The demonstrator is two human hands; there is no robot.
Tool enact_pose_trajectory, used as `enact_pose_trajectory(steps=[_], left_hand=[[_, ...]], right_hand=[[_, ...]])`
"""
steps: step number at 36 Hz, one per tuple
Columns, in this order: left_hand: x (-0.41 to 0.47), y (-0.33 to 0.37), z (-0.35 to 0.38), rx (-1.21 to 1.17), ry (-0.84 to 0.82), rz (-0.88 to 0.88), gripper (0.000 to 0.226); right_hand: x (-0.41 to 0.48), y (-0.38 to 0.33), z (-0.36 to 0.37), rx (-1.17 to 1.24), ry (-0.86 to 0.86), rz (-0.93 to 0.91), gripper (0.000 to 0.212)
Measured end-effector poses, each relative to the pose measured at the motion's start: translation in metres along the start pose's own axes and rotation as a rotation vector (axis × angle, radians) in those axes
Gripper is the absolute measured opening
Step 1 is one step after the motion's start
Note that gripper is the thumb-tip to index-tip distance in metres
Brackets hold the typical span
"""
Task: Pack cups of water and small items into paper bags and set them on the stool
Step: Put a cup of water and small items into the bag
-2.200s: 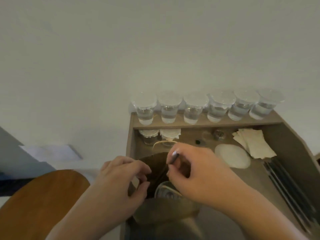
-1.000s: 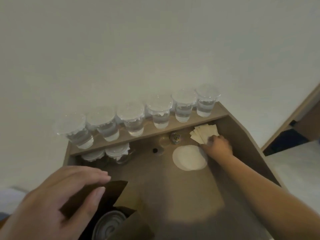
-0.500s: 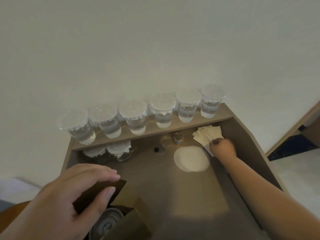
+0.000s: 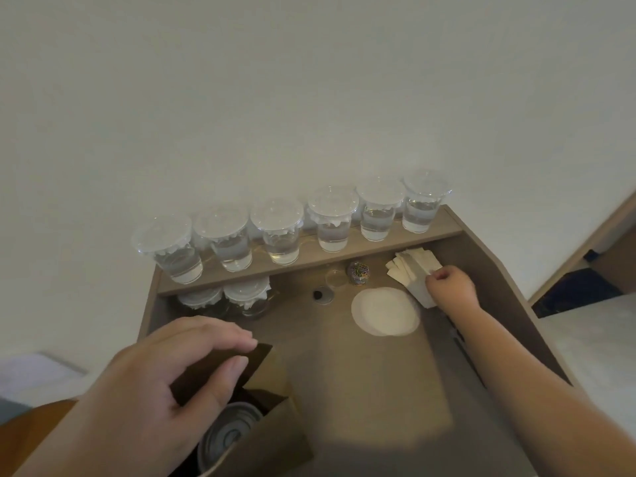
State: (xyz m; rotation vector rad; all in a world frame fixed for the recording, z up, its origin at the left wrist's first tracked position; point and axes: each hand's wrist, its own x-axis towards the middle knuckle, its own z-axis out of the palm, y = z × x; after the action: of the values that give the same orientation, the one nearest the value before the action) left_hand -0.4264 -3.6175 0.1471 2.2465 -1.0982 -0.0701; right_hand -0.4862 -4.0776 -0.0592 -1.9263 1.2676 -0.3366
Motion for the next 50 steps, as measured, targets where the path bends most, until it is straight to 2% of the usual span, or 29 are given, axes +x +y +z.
enact_pose_trajectory(steps=[2,7,11,13,15,17,19,21,22,23,25,26,27,28,29,30,33,37,41,44,47,50], left_hand=[[-0.002,-0.002,-0.002,-0.006,0.004,-0.019,0.012],[-0.009,-0.004,-0.014,-0.204,-0.044,-0.118,0.022],[-0.015,-0.011,-0.027,-0.257,-0.119,-0.188,0.018],[-0.022,-0.020,-0.033,-0.196,-0.181,-0.229,0.016],[-0.030,-0.032,-0.036,-0.107,-0.214,-0.265,0.011],[-0.038,-0.044,-0.036,-0.043,-0.232,-0.295,0.006],[-0.046,-0.055,-0.036,0.002,-0.252,-0.313,0.009],[-0.053,-0.063,-0.035,0.031,-0.264,-0.327,0.013],[-0.055,-0.065,-0.034,0.048,-0.272,-0.340,0.014],[-0.058,-0.069,-0.033,0.070,-0.280,-0.355,0.015],[-0.066,-0.076,-0.031,0.097,-0.269,-0.380,0.010],[-0.071,-0.081,-0.031,0.076,-0.271,-0.400,0.005],[-0.075,-0.086,-0.031,0.039,-0.269,-0.418,0.012],[-0.079,-0.090,-0.032,0.000,-0.266,-0.420,0.020],[-0.082,-0.095,-0.033,-0.026,-0.250,-0.411,0.029],[-0.085,-0.098,-0.034,-0.052,-0.225,-0.400,0.039],[-0.092,-0.102,-0.038,-0.104,-0.179,-0.372,0.061],[-0.097,-0.106,-0.035,-0.073,-0.155,-0.314,0.077],[-0.100,-0.111,-0.033,-0.107,-0.093,-0.279,0.083],[-0.103,-0.117,-0.032,-0.137,-0.083,-0.270,0.085],[-0.105,-0.118,-0.031,-0.144,-0.069,-0.241,0.084],[-0.106,-0.120,-0.029,-0.140,-0.055,-0.209,0.081]], right_hand=[[-0.034,-0.010,-0.015,0.001,-0.005,-0.050,0.006],[-0.124,-0.038,-0.046,0.029,0.000,-0.157,0.007],[-0.194,-0.081,-0.062,0.122,-0.134,-0.225,0.015],[-0.225,-0.109,-0.071,0.241,-0.270,-0.228,0.018],[-0.252,-0.138,-0.079,0.468,-0.488,-0.218,0.022],[-0.272,-0.166,-0.079,0.655,-0.732,-0.198,0.037],[-0.279,-0.194,-0.062,0.518,-0.833,-0.205,0.052],[-0.282,-0.216,-0.032,0.245,-0.919,-0.258,0.052],[-0.285,-0.217,-0.017,0.288,-1.012,-0.257,0.048],[-0.287,-0.216,-0.002,0.370,-1.039,-0.140,0.044],[-0.303,-0.217,0.017,0.222,-1.027,-0.025,0.044],[-0.308,-0.216,0.020,0.215,-1.102,0.051,0.042],[-0.313,-0.219,0.025,0.272,-1.210,0.169,0.035],[-0.318,-0.227,0.031,0.228,-1.276,0.165,0.023],[-0.318,-0.224,0.030,0.285,-1.367,0.175,0.017],[-0.312,-0.220,0.033,0.310,-1.434,0.207,0.019],[-0.305,-0.217,0.040,0.033,-1.387,0.188,0.026],[-0.301,-0.228,0.043,-0.161,-1.291,0.124,0.022],[-0.299,-0.237,0.043,-0.432,-1.135,-0.129,0.029],[-0.301,-0.243,0.049,-0.608,-1.094,-0.211,0.024],[-0.313,-0.251,0.056,-0.761,-1.070,-0.308,0.028],[-0.324,-0.258,0.069,-0.782,-1.057,-0.384,0.031]])
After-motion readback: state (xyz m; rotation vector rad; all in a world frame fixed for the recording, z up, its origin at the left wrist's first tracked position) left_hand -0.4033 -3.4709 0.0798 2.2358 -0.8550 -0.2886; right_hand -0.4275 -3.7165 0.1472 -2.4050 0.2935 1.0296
